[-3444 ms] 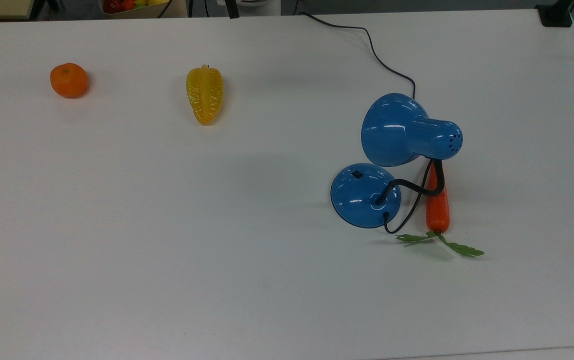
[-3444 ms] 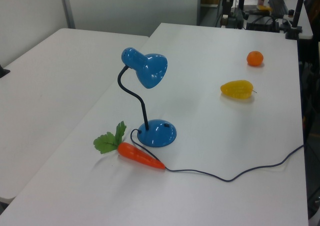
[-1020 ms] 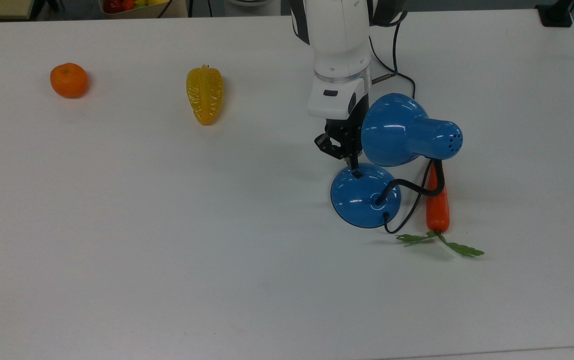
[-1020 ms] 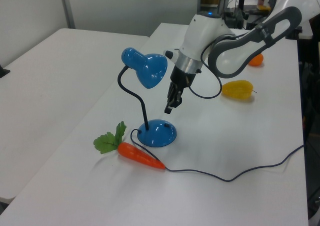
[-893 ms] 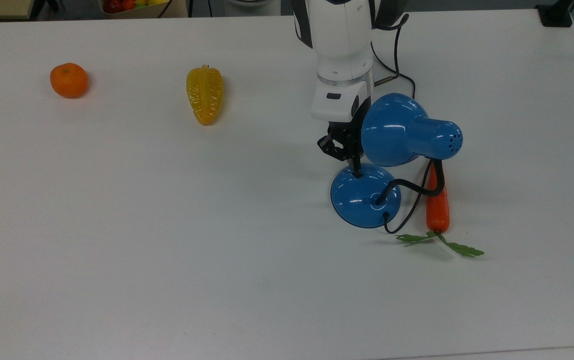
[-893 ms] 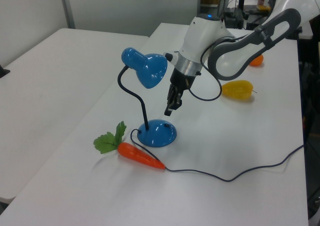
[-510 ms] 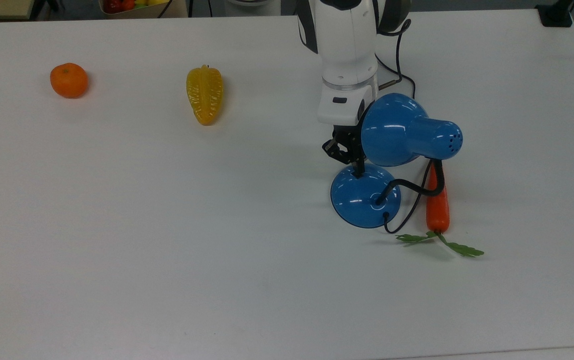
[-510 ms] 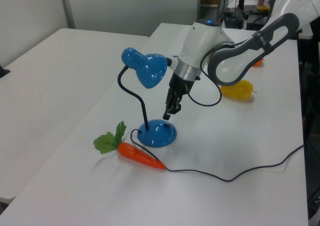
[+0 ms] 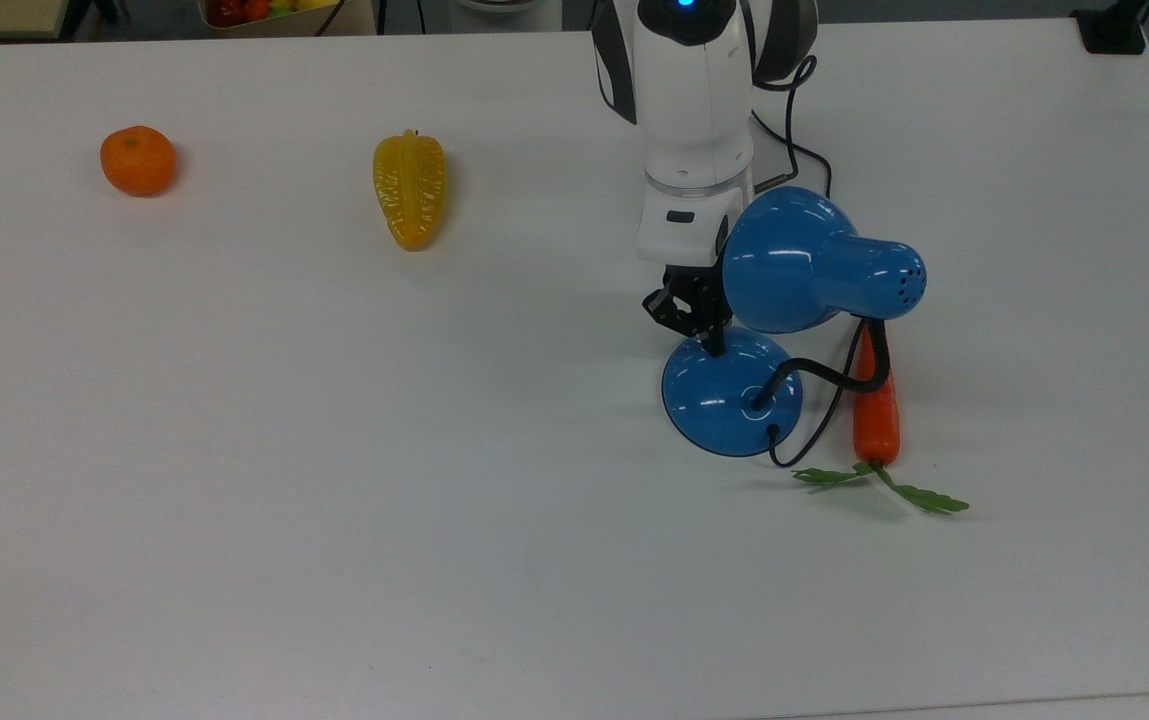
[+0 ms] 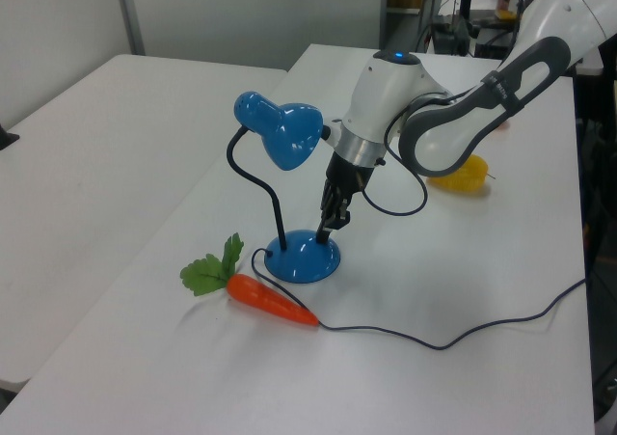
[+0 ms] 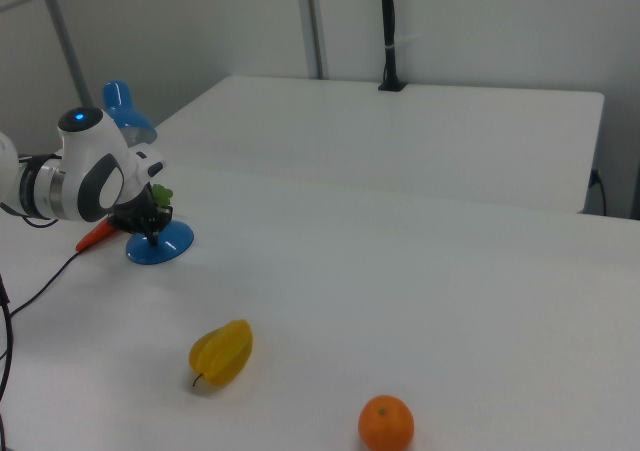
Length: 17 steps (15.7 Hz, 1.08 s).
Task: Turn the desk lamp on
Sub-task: 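Press down on the switch on the blue lamp base with the gripper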
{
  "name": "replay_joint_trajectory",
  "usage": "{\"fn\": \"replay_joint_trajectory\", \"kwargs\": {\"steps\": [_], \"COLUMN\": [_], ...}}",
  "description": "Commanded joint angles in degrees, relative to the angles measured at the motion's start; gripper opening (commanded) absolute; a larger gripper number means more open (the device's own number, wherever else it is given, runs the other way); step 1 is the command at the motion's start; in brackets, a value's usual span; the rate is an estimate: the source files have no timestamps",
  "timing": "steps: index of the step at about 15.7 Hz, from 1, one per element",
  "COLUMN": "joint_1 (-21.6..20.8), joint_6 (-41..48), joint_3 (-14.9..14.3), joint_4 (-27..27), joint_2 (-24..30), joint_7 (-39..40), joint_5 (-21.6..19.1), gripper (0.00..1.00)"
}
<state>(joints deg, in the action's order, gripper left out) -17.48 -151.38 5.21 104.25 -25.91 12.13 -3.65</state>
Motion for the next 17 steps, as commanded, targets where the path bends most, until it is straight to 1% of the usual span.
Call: {"fn": "replay_joint_trajectory", "kwargs": {"steps": [1, 8, 13, 17], "joint_1": [-0.1, -0.1, -0.1, -0.1], "joint_6": [-3.1, -3.1, -3.2, -3.2], "joint_3": [0.2, 0.2, 0.3, 1.2], "joint_4": [0.3, 0.2, 0.0, 0.0], "joint_2": [-1.2, -1.6, -1.3, -1.3], "joint_7": [0.7, 0.7, 0.8, 0.8], "joint_5": [1.2, 3.3, 3.6, 6.2], "gripper": [0.0, 0.0, 0.0, 0.0]}}
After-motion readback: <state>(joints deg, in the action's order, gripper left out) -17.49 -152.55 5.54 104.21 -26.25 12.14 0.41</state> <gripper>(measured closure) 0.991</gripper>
